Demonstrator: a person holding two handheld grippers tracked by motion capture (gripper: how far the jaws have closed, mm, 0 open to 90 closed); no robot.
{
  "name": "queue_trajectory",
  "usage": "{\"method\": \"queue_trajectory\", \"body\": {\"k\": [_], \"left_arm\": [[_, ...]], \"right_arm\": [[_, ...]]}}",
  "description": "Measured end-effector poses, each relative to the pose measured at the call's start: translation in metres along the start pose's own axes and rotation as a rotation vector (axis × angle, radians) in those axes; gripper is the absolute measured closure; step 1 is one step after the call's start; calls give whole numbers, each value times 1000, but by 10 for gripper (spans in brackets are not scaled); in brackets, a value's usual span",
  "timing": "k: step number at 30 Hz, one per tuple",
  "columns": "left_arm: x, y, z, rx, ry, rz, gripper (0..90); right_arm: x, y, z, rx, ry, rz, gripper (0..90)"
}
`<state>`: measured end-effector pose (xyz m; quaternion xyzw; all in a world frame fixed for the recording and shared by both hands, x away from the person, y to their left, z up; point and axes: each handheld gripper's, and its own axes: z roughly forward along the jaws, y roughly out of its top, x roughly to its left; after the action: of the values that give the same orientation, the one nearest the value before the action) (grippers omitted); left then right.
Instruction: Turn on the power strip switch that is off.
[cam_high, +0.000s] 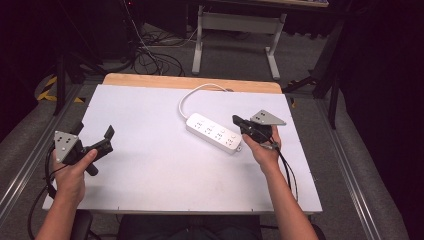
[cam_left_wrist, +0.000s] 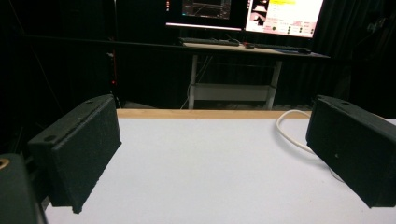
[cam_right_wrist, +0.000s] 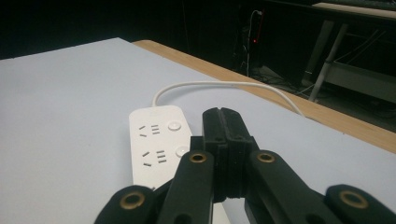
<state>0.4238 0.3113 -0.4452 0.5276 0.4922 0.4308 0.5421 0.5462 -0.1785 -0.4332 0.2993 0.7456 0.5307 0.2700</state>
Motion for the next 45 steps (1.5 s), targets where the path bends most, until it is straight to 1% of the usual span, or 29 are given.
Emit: {"method": "queue_trajectory", "body": {"k": [4,6,8,10,11,12,14,16,20,23,24,27,30,33,38,43,45], "left_arm": [[0,0,0,1,0,0,36],[0,0,0,1,0,0,37],[0,0,0,1,-1,0,37],[0,0,0,1,-1,-1,37],[0,0,0,3,-2,0,37],[0,0,0,2,-1,-3,37],[0,0,0,2,0,-4,37],[0,0,0,4,-3,-3,38],[0,0,-1,3,-2,-1,40],[1,0,-1,2,-2,2,45],[1,0,-2,2,-2,1,45],[1,-1,-2,3,1,-5,46],[2,-1,-2,5,3,-7,46],[2,0,-3,6,3,0,46],[2,-1,-3,7,3,-1,46],[2,-1,-3,6,3,1,47],[2,-1,-3,5,4,1,47]], "right_arm": [[0,-1,1,13,-1,4,900],[0,-2,3,31,0,-2,900],[0,-2,4,37,1,-2,900],[-1,-2,7,44,2,6,900],[-1,-2,11,59,6,7,900],[-1,-2,11,59,6,7,900],[0,-3,15,76,18,7,900],[1,-4,19,106,30,-1,900],[3,-10,27,160,43,0,900],[5,-12,35,186,54,2,900],[6,-13,39,206,59,0,900],[5,-14,43,222,71,0,900],[4,-16,47,238,78,12,900],[3,-17,50,256,78,16,900],[3,-19,54,287,79,26,900],[0,-19,54,286,74,32,900],[0,-21,55,294,75,28,900]]}}
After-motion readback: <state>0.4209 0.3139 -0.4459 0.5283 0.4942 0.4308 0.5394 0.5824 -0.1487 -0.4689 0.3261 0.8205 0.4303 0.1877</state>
